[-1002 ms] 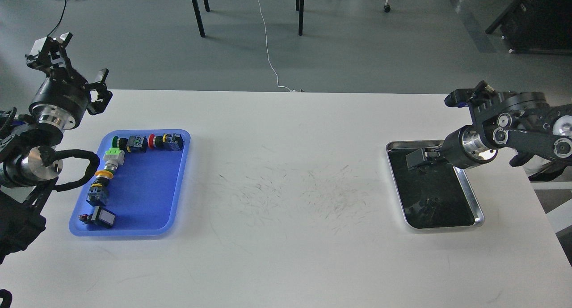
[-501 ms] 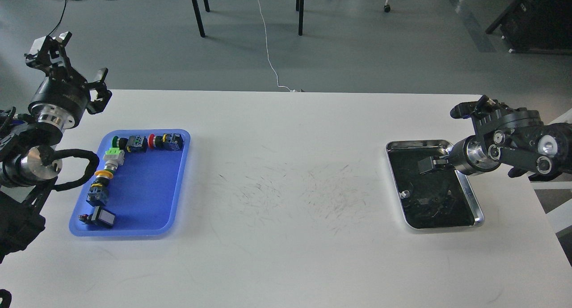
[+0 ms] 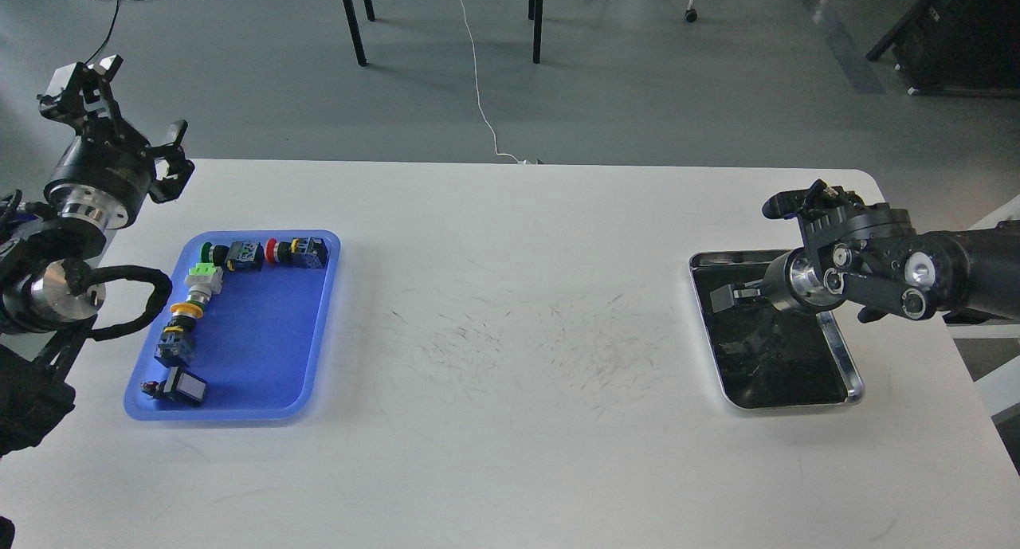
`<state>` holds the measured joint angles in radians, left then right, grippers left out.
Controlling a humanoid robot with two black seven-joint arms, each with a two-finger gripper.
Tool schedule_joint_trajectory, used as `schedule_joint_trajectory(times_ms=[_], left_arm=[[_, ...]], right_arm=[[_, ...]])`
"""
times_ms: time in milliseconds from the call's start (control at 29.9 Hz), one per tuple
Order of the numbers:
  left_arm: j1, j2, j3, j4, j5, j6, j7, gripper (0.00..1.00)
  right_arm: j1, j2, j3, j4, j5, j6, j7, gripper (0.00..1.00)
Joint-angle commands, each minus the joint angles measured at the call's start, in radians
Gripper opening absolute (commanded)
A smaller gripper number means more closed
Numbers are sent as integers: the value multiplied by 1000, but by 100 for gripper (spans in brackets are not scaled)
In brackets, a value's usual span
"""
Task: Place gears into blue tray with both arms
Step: 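Lower the right gripper into the metal tray and grasp the small black gear, then lift the black gear and carry it toward the table center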
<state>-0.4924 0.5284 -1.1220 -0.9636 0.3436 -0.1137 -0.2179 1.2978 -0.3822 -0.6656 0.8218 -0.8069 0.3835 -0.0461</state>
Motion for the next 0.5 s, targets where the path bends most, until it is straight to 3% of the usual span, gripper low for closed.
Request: schedule_joint_trajectory(times_ms=[0, 100, 468], left_arm=[[0, 7, -1, 0, 0, -3, -14, 98], [0, 15, 1, 0, 0, -3, -34, 98], [0, 16, 1, 0, 0, -3, -35, 98]], right_arm=[[-12, 8, -2, -10, 2, -2, 0, 76], [-15, 14, -2, -18, 2, -2, 0, 68], [-17, 11, -5, -26, -3, -5, 2, 44]])
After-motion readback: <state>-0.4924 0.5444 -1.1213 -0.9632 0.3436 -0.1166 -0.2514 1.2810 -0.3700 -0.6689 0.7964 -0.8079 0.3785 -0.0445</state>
